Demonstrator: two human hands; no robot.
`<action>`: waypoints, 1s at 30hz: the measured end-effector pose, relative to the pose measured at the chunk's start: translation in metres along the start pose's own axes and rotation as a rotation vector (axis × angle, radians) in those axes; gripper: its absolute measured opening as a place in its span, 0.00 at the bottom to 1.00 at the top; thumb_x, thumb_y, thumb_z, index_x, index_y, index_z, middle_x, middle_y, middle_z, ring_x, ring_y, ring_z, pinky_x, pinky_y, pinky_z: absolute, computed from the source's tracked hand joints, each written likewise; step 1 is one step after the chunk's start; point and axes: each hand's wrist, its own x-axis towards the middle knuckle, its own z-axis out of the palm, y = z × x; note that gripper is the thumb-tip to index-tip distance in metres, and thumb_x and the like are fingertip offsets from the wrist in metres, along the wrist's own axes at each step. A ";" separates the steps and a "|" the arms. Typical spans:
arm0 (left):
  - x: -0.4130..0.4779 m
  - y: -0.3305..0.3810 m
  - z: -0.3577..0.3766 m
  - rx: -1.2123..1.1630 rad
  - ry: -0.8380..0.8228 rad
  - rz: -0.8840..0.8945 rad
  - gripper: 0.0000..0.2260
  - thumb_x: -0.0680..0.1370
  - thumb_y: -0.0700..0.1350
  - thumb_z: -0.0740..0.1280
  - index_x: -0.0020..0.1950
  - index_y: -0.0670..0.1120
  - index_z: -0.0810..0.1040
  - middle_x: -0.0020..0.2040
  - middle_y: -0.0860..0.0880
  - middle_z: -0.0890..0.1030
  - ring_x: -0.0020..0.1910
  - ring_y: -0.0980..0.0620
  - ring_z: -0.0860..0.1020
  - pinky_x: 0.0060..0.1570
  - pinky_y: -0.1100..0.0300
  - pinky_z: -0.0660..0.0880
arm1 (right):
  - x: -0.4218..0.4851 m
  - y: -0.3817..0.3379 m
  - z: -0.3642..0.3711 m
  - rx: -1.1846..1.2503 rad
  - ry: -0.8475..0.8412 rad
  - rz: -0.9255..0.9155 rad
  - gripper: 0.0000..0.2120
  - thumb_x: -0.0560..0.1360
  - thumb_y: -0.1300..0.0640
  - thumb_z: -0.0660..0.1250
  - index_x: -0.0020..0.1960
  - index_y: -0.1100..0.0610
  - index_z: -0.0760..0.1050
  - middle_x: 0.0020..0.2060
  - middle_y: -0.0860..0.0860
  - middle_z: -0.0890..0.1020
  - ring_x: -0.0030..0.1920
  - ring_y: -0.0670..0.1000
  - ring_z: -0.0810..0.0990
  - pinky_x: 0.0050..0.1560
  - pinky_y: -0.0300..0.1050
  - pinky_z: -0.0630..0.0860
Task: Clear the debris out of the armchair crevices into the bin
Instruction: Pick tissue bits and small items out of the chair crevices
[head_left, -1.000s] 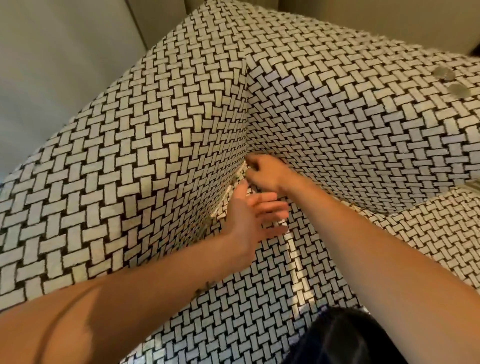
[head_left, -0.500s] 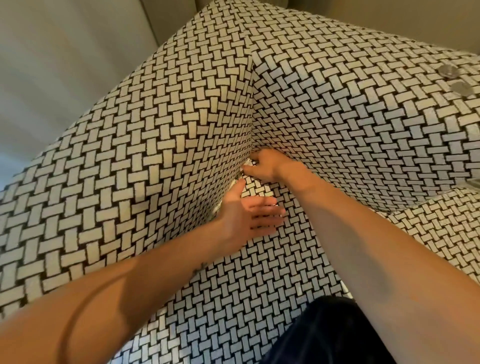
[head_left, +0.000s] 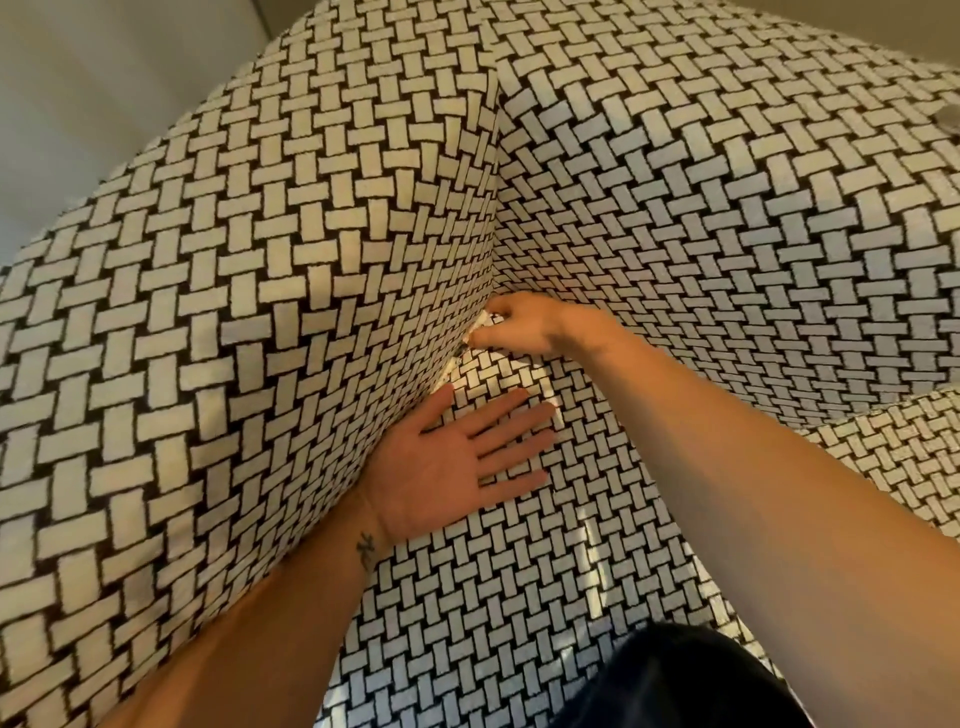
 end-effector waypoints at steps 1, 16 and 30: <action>0.001 0.000 -0.002 -0.005 -0.010 -0.008 0.32 0.84 0.61 0.54 0.80 0.40 0.62 0.81 0.38 0.61 0.80 0.37 0.61 0.79 0.36 0.50 | -0.001 0.004 -0.002 0.021 0.001 -0.012 0.39 0.72 0.33 0.69 0.78 0.47 0.63 0.74 0.51 0.71 0.72 0.55 0.71 0.73 0.55 0.67; 0.005 0.002 -0.009 0.001 -0.109 -0.015 0.33 0.84 0.61 0.55 0.81 0.40 0.61 0.81 0.37 0.60 0.80 0.36 0.59 0.78 0.35 0.53 | -0.009 0.003 0.019 0.018 0.131 -0.159 0.19 0.78 0.39 0.62 0.63 0.48 0.78 0.59 0.47 0.82 0.60 0.51 0.78 0.58 0.45 0.73; 0.005 0.001 -0.009 0.012 -0.115 -0.018 0.33 0.84 0.62 0.52 0.81 0.40 0.61 0.81 0.38 0.61 0.80 0.37 0.60 0.79 0.36 0.51 | -0.016 0.006 0.007 0.260 0.048 -0.123 0.13 0.77 0.46 0.67 0.56 0.51 0.82 0.53 0.50 0.84 0.54 0.47 0.78 0.52 0.45 0.71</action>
